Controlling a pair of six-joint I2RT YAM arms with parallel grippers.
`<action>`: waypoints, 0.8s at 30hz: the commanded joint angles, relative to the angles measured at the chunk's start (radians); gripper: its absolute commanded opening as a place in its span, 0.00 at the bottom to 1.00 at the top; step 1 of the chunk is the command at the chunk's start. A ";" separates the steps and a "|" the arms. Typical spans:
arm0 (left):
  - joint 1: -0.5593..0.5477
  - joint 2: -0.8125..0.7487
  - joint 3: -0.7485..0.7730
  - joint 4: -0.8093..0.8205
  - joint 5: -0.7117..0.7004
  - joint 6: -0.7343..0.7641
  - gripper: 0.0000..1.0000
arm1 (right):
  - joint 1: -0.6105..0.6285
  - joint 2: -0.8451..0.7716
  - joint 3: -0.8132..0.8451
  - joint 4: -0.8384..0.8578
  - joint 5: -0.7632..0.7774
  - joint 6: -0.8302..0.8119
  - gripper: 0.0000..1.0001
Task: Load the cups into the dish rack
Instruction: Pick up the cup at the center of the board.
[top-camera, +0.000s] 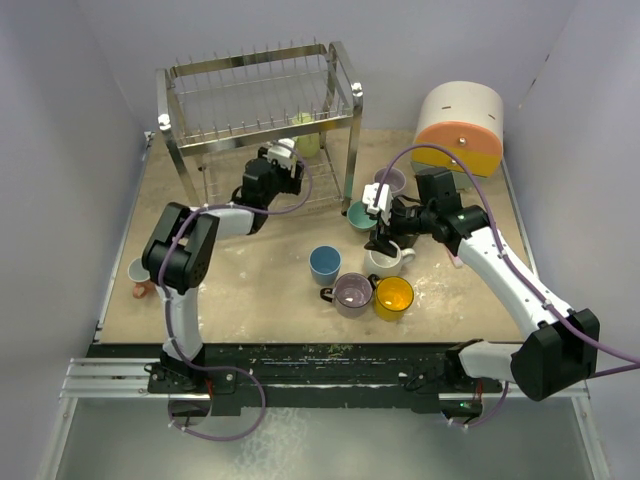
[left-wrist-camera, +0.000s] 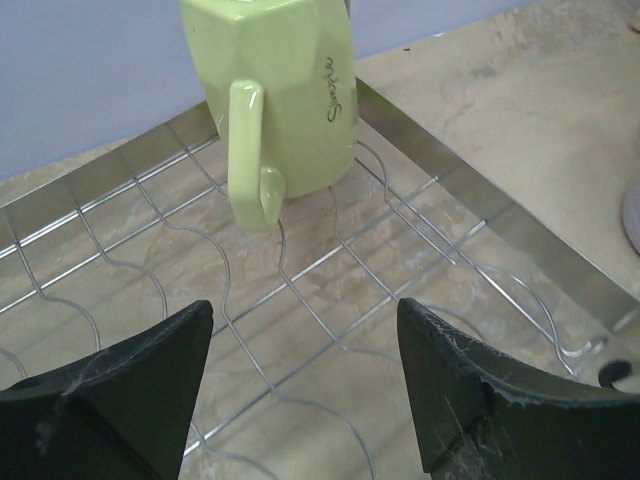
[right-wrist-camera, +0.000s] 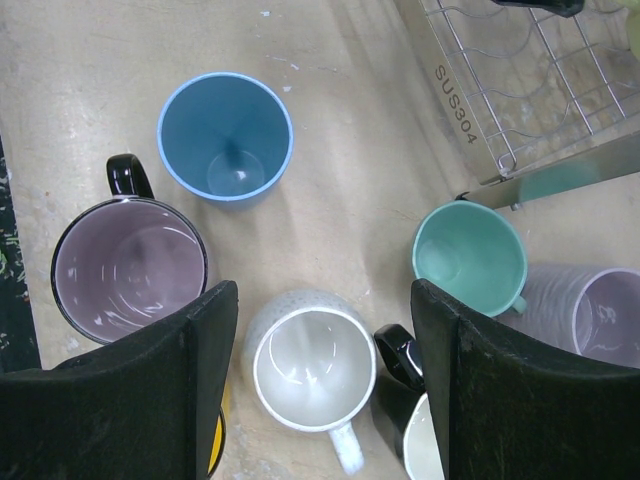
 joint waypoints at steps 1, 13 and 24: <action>0.005 -0.120 -0.093 0.150 0.061 0.047 0.76 | -0.003 -0.008 0.042 0.001 -0.030 -0.015 0.72; 0.001 -0.359 -0.349 0.166 0.055 -0.115 0.56 | -0.003 -0.007 0.040 0.009 -0.027 -0.013 0.72; -0.002 -0.739 -0.591 -0.055 0.211 -0.391 0.53 | -0.004 -0.040 0.026 0.026 -0.103 -0.037 0.72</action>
